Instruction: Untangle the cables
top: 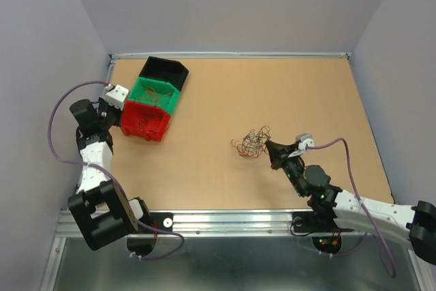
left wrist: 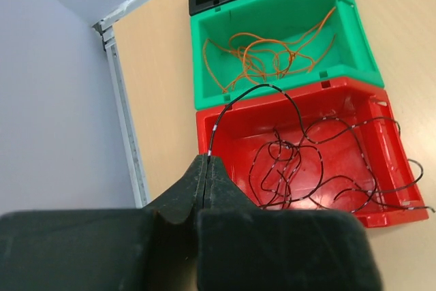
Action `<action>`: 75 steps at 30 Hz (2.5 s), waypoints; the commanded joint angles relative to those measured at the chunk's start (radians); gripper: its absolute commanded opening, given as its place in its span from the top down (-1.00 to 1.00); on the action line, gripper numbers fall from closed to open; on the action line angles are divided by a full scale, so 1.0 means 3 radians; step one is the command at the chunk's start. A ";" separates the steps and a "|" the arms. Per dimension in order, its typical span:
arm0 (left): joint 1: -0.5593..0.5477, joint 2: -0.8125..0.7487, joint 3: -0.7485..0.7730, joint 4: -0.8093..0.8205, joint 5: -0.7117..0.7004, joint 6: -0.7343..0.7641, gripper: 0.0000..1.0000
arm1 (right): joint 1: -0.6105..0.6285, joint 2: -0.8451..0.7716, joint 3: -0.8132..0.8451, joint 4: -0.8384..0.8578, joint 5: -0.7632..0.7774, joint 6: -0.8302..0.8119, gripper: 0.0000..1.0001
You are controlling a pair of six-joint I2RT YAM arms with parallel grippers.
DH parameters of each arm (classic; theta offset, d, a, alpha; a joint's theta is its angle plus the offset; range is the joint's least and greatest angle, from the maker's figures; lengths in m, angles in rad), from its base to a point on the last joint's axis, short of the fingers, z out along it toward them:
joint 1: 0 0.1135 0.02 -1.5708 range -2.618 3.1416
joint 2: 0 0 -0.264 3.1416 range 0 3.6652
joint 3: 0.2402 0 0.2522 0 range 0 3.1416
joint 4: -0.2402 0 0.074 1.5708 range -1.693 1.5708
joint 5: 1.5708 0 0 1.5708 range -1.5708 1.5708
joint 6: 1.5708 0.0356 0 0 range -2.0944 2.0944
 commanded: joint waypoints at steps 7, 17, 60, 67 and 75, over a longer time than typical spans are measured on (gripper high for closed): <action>0.0306 0.0150 0.0423 -0.0015 0.0154 0.0249 1.00 | -0.0018 0.0069 0.0008 0.0085 -0.0063 0.0050 0.99; 0.0424 0.0360 0.0485 -0.0183 0.0271 0.0642 1.00 | -0.0013 0.0054 0.0003 0.0085 -0.0089 0.0055 0.99; -0.1167 0.1296 0.1584 -0.1978 -0.1580 0.1849 0.14 | -0.0013 0.0172 0.0059 0.0106 -0.0227 0.0076 0.99; -0.1167 0.0963 0.1513 -0.2137 -0.1462 0.1936 0.31 | -0.0018 0.0207 0.0080 0.0106 -0.0268 0.0091 0.99; -0.1157 0.1372 0.1425 -0.1948 -0.1794 0.1947 0.76 | -0.0018 0.0207 0.0085 0.0111 -0.0273 0.0086 0.99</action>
